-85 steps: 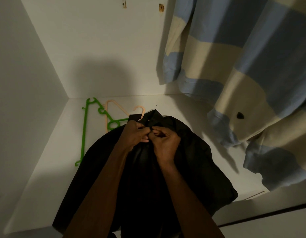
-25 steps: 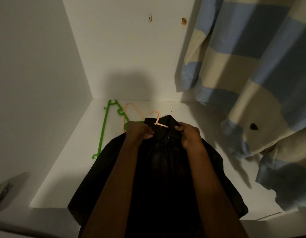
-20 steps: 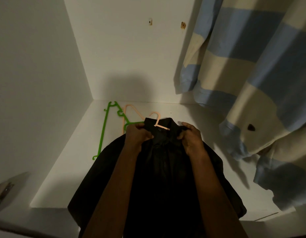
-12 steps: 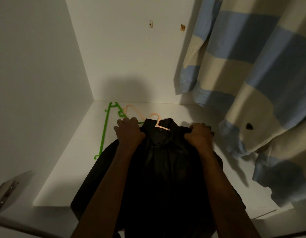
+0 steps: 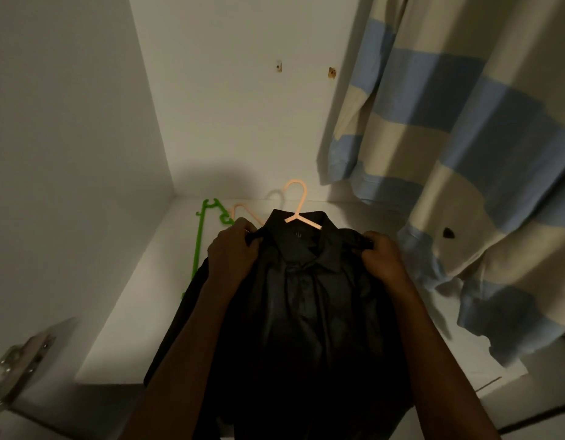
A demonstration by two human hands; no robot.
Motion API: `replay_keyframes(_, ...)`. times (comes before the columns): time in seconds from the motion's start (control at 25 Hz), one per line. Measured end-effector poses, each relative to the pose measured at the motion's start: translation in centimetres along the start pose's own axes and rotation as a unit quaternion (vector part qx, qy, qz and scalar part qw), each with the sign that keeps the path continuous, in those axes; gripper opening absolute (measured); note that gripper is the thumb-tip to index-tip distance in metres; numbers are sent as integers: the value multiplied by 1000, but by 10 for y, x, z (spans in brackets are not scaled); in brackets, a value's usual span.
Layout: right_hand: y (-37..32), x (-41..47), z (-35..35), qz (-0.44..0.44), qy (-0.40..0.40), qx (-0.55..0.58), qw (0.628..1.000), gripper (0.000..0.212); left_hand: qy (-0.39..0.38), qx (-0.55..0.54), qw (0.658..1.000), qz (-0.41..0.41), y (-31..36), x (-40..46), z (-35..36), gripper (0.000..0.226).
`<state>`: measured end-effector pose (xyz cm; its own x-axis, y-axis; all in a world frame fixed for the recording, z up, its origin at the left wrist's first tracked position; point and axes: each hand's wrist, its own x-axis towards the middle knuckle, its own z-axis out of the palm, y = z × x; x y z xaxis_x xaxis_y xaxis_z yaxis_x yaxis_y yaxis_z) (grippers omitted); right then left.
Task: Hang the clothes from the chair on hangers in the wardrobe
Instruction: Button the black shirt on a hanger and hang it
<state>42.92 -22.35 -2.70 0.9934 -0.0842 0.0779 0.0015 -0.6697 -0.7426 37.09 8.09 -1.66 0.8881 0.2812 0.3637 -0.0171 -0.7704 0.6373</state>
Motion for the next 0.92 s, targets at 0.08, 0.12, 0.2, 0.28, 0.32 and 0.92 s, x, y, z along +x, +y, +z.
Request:
replay_keyframes(0.08,-5,-13,-14,-17,19,159,987,10,6,-37,999,4,6,-1,-26,23)
replay_keyframes(0.12,-11,-24,-25,-19,25,227,973,4,12,-51,999,4,5,-1,-41,28)
replay_keyframes(0.2,-21,-44,-45,-30,42,291,955,15,24,-87,996,19,-1,-1,-65,37)
replay_keyframes(0.28,-30,-62,-62,-53,44,322,944,20,21,-117,991,55,-7,-4,-81,39)
replay_keyframes(0.32,-33,-67,-67,-62,42,333,940,21,22,-122,990,69,-7,-5,-87,36)
replay_keyframes(0.92,-50,-157,-172,-194,-64,517,831,28,131,40,974,179,73,-53,-144,55)
